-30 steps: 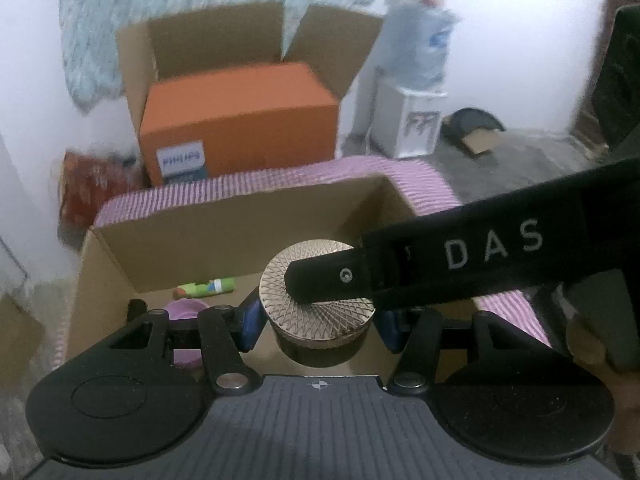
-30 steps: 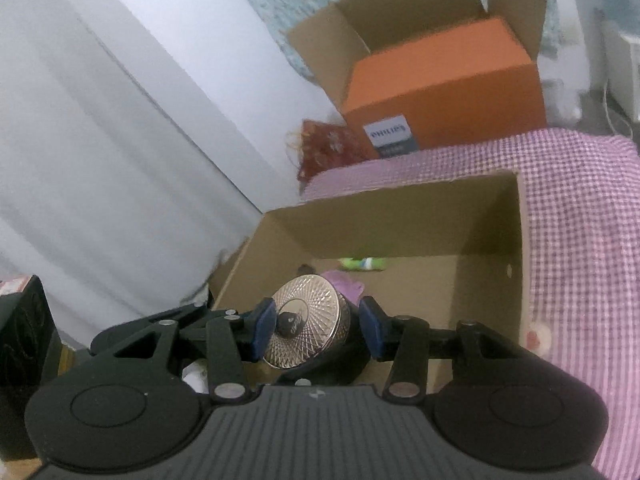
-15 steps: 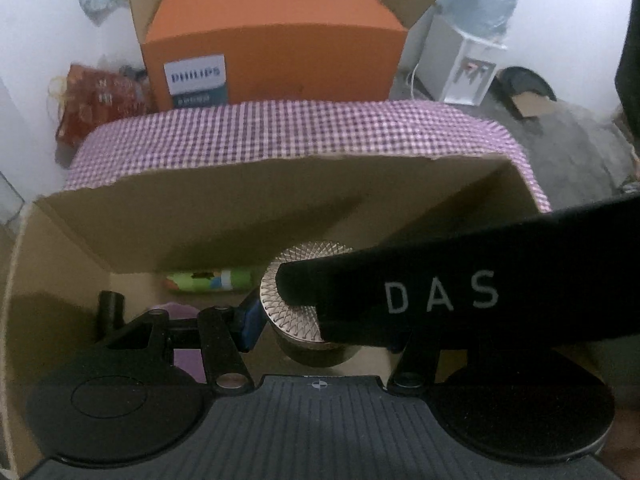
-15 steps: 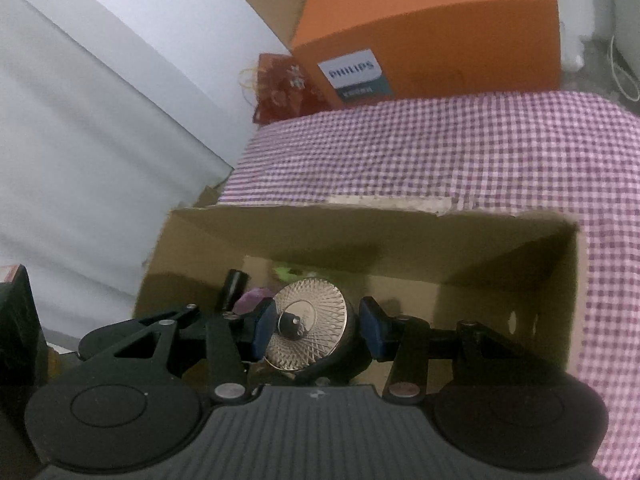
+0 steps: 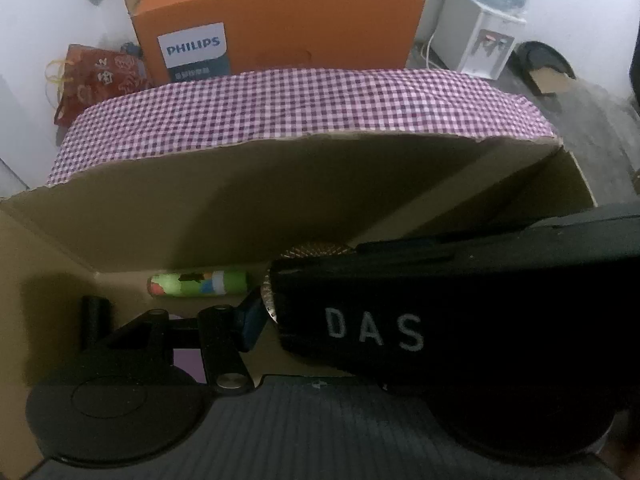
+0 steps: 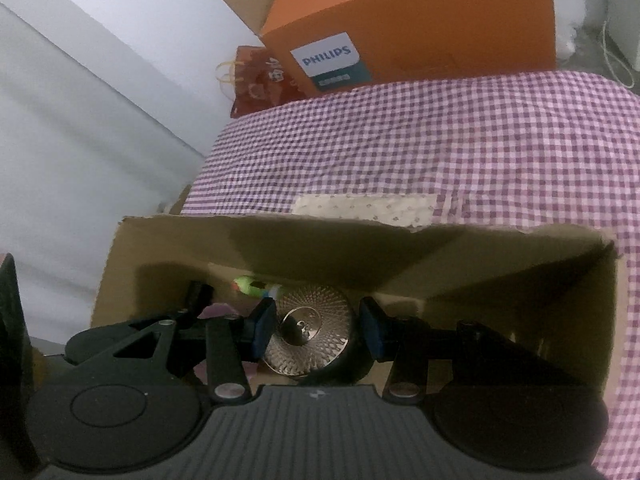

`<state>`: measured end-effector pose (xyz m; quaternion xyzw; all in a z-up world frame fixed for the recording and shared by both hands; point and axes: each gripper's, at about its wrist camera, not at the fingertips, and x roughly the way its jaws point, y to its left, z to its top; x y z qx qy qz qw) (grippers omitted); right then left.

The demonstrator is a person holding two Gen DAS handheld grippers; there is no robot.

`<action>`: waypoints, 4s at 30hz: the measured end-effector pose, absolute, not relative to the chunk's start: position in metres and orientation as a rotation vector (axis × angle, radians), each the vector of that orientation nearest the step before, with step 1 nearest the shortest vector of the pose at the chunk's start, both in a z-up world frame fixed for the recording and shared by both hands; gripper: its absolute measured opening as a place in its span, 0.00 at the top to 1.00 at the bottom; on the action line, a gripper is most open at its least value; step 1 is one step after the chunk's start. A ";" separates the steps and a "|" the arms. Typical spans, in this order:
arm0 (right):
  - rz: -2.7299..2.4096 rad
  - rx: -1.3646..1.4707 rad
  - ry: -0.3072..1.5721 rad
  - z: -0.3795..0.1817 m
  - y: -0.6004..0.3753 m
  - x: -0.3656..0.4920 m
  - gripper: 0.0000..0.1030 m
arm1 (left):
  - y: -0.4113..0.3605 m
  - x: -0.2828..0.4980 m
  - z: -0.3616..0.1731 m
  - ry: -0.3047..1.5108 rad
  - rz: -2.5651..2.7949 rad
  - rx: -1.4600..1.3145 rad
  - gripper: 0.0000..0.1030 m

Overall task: Organize rigid objects
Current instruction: 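Carry the gold-lidded jar into the cardboard box and open the right gripper, then move the open right gripper back toward the white charger, then grasp the white charger plug with the right gripper and lift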

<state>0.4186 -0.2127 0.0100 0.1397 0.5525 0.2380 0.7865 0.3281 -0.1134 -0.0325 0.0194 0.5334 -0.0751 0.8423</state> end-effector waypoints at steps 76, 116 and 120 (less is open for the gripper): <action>0.555 0.479 0.987 0.020 -0.199 0.161 0.47 | -0.054 0.057 -0.060 0.755 -0.279 0.201 0.33; 0.532 0.352 1.152 -0.004 -0.201 0.166 0.47 | -0.077 0.061 -0.066 0.783 -0.419 0.282 0.35; 0.545 0.318 1.144 0.001 -0.203 0.159 0.46 | -0.082 0.064 -0.064 0.771 -0.429 0.298 0.38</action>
